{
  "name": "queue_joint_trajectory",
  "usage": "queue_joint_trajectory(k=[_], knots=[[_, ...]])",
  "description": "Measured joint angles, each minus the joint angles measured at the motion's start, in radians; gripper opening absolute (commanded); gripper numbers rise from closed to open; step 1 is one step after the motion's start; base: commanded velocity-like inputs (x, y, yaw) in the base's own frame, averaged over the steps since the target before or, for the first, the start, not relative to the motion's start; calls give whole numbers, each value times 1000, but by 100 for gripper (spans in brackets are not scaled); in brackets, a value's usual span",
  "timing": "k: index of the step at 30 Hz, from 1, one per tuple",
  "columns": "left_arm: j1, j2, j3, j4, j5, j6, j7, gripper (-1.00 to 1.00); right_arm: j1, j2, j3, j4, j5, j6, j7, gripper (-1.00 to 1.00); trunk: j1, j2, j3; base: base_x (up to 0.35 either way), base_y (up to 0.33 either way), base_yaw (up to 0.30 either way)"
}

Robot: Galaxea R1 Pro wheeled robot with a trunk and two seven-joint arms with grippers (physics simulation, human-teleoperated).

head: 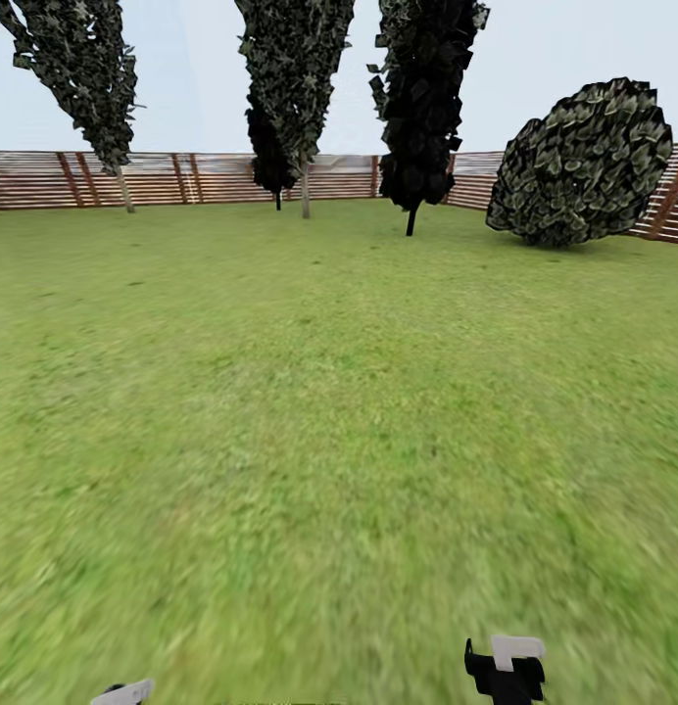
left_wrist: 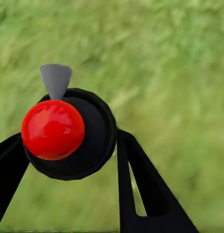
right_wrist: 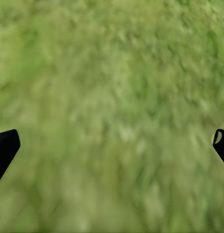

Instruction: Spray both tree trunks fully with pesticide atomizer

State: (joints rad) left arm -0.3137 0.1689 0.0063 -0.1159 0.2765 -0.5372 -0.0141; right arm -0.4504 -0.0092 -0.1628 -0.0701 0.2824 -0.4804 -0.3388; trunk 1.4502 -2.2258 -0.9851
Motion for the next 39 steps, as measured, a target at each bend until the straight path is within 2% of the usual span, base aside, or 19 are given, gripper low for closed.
queue_joint_trajectory(k=[18,39], knots=[[0,0,1,0,0,2,0,-100,0,0,0,0,0,0,0,100,0,0,-18,0,0,231],[0,0,1,0,0,2,0,-100,0,0,0,1,0,0,0,100,0,0,-22,0,0,274]])
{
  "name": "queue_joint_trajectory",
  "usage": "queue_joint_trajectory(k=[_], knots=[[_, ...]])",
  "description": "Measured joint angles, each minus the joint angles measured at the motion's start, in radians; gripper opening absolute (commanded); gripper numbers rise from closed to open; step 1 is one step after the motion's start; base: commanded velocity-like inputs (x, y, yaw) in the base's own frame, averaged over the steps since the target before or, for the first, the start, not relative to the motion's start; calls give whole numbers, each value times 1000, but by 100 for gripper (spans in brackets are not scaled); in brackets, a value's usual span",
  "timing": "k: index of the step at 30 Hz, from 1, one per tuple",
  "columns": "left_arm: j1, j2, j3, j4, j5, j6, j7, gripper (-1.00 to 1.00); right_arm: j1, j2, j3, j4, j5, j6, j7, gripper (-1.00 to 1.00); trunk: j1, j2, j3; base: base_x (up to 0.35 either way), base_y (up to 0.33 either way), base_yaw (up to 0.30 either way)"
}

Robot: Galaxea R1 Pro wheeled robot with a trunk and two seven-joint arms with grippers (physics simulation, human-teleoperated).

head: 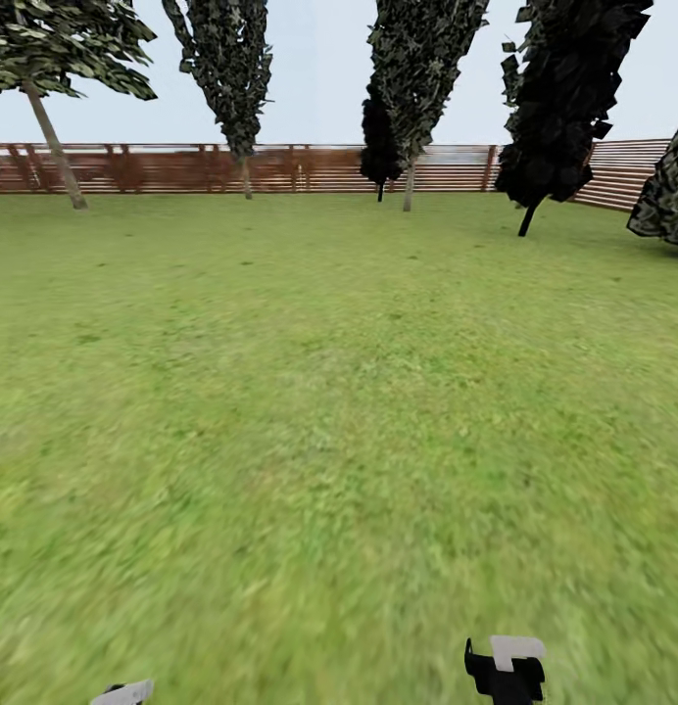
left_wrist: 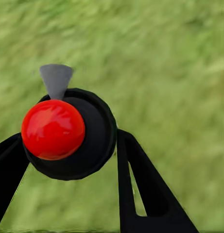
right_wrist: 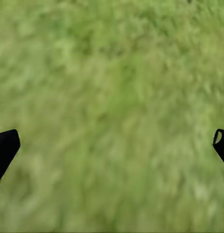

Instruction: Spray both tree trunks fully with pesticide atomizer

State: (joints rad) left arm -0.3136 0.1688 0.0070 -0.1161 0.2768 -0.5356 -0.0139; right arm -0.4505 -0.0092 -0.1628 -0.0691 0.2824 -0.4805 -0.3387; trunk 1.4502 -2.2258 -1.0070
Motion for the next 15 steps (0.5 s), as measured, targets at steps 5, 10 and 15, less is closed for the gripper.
queue_joint_trajectory(k=[5,10,15], knots=[[0,0,0,1,0,0,0,-100,0,0,0,1,0,0,0,100,0,0,0,0,0,279],[0,0,0,1,0,0,0,-100,0,0,0,1,0,0,0,100,0,0,0,0,0,279],[0,0,0,1,-4,0,0,-100,0,0,0,1,0,0,0,100,0,0,0,0,0,279]])
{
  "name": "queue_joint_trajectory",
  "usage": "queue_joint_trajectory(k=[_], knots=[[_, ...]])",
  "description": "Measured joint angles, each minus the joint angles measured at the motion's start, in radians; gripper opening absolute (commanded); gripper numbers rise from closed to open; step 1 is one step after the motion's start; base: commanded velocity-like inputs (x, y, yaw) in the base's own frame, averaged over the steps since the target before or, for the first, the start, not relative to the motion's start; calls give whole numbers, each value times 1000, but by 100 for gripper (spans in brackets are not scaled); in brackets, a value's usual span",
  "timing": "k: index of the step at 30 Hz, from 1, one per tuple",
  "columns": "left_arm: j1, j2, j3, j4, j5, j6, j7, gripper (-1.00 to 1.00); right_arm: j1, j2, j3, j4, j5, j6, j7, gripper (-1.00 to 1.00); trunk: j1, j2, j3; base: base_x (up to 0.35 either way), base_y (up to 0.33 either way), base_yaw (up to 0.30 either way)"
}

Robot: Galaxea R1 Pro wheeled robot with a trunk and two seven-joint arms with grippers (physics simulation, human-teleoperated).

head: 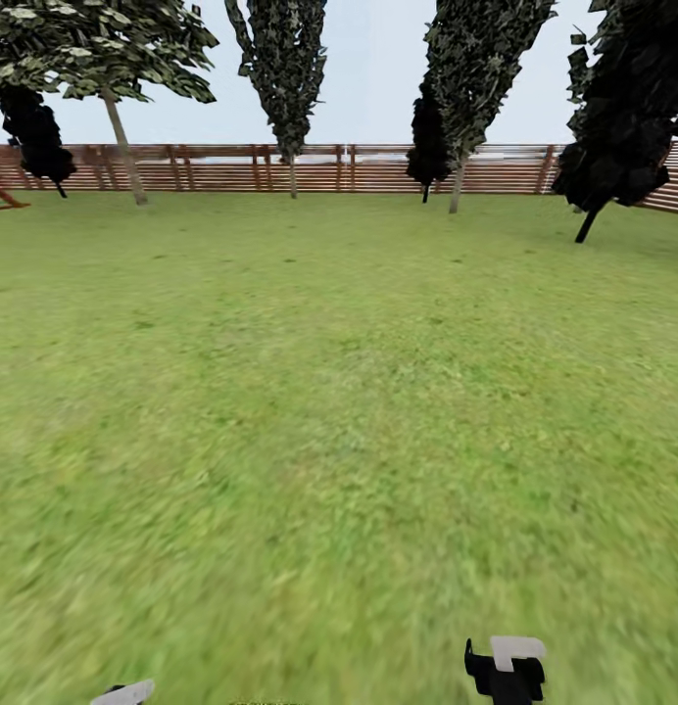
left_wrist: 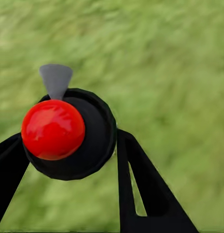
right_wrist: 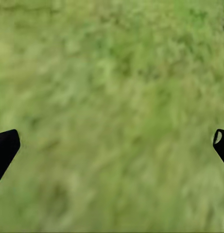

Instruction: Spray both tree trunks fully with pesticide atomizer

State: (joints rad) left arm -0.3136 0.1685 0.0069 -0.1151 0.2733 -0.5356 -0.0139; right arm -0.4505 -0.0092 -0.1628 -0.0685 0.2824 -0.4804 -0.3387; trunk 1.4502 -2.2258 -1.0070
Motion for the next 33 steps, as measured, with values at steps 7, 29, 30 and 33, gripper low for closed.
queue_joint_trajectory(k=[7,29,30,33], knots=[[0,0,2,2,5,-1,1,-100,0,0,0,0,0,0,0,100,0,0,0,101,75,279],[0,-1,0,1,3,0,0,-100,0,0,0,0,0,0,0,100,0,0,0,177,177,279],[0,-1,0,1,3,1,0,-100,0,0,0,0,0,0,0,100,0,0,0,4,4,279],[0,-1,0,1,4,2,0,-100,0,0,0,0,0,0,0,100,0,0,0,1,1,279]])
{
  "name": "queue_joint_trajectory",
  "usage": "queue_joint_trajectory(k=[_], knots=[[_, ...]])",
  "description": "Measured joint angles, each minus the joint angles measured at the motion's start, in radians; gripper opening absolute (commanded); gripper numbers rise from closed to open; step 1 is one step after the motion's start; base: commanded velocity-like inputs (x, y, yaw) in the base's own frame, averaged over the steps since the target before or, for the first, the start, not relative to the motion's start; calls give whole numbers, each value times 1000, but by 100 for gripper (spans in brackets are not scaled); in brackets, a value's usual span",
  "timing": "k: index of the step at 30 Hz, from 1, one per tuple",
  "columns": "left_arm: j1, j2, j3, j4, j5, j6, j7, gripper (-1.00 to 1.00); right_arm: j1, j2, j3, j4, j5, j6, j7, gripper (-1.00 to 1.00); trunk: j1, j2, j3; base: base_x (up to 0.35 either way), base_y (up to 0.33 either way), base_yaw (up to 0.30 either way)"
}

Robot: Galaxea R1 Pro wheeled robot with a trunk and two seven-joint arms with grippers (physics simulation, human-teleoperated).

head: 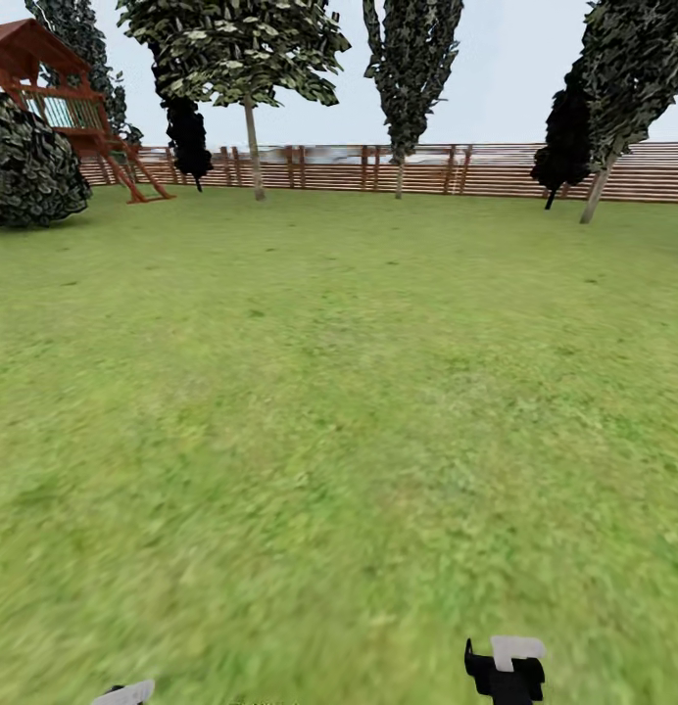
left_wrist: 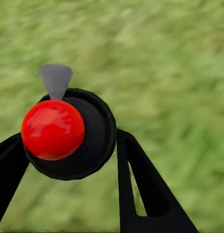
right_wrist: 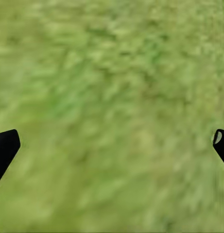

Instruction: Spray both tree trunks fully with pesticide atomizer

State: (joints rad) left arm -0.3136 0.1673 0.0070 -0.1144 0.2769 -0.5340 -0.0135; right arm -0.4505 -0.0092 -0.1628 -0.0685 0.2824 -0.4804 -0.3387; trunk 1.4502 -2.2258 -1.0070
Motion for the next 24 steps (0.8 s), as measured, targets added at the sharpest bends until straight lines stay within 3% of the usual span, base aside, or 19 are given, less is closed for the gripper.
queue_joint_trajectory(k=[10,21,24], knots=[[0,0,1,0,1,4,1,-100,0,2,0,0,0,0,0,100,0,0,0,25,0,284],[0,0,4,1,2,2,1,-100,0,2,0,0,0,0,0,100,-1,0,0,313,49,280],[0,0,4,1,2,1,1,-100,0,2,0,0,0,1,1,100,-1,0,0,334,79,86]])
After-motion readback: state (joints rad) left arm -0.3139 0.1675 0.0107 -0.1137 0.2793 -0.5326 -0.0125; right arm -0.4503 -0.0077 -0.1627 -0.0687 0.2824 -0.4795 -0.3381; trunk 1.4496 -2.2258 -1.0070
